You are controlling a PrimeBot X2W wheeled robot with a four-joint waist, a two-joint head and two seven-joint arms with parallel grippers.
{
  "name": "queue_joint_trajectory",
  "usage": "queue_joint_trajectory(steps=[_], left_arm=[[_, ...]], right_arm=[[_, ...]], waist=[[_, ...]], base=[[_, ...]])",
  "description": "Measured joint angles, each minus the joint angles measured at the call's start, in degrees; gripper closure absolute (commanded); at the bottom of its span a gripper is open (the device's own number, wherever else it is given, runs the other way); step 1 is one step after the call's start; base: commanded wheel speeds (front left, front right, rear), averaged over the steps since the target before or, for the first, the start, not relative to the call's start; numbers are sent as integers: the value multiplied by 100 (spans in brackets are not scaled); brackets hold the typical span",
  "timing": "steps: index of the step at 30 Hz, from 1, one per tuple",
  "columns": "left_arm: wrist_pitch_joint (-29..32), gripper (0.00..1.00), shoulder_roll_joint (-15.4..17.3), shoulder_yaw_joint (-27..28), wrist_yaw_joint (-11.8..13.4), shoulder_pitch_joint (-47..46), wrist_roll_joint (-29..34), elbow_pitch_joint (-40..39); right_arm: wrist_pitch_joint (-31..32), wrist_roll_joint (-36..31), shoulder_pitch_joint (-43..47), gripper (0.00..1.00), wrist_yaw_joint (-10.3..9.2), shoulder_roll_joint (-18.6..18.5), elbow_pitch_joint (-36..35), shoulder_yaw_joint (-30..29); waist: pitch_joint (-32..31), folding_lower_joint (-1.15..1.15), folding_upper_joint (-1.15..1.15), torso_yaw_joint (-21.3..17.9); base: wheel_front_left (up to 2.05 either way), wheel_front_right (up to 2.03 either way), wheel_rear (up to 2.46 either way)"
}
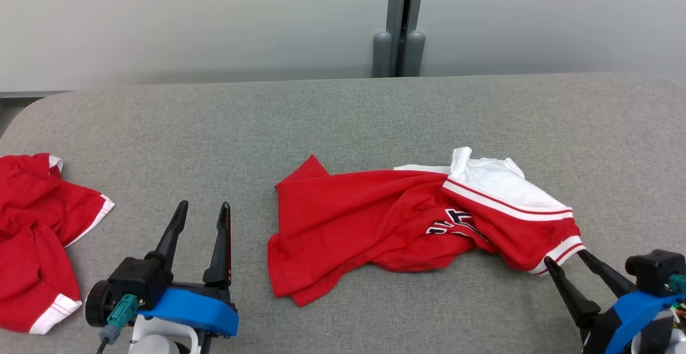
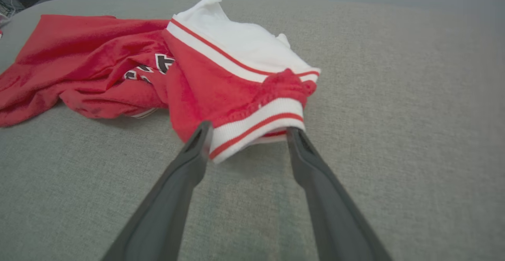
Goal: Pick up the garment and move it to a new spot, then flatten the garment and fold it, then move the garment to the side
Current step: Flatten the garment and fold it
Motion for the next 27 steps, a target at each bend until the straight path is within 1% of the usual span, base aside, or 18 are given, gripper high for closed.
queue_joint_trajectory(steps=[3, 6, 8, 10, 14, 17, 20, 24, 27], left_arm=[[-1, 0, -7, 27, 24, 79, -30, 13], [-8, 0, 3, 78, 25, 103, -38, 15], [-8, 0, 9, 94, 32, 116, -38, 7], [-8, 0, 12, 97, 35, 130, -37, -12], [-9, 0, 19, 101, 57, 147, -36, -75], [-9, 0, 27, 96, 58, 140, -33, -132], [-8, 0, 41, 71, 45, 70, -22, -172], [-8, 0, 51, 34, 26, -83, 14, -196], [-5, 0, 59, -10, 16, -177, 21, -191]], right_arm=[[3, -168, 337, 0, 0, 254, -297, -483], [264, -287, 633, 0, 0, 583, -720, -983], [642, -339, 783, 0, 1, 746, -925, -1311], [1150, -415, 869, 0, 0, 864, -1095, -1651], [2100, -592, 786, 0, 0, 1084, -1596, -2202], [2741, -656, 326, 0, -1, 1158, -1806, -2441], [3373, -723, -255, 0, 0, 1215, -1781, -2539], [3944, -902, -1094, 0, 0, 1239, -1363, -2590], [4074, -1034, -1623, 0, 0, 1212, -906, -2518]], waist=[[-53, 0, 0, -5], [-91, 0, 0, -16], [-101, 0, 0, -20], [-104, 0, 0, -16], [-59, 0, 0, -12], [41, 0, 0, -10], [161, 1, 0, 29], [359, 1, 0, 131], [519, 1, 0, 246]], base=[[0, 0, 0], [0, 0, 0], [0, 0, 0], [0, 0, 0], [0, 0, 0], [0, 0, 0], [0, 0, 0], [0, 0, 0], [0, 0, 0]])
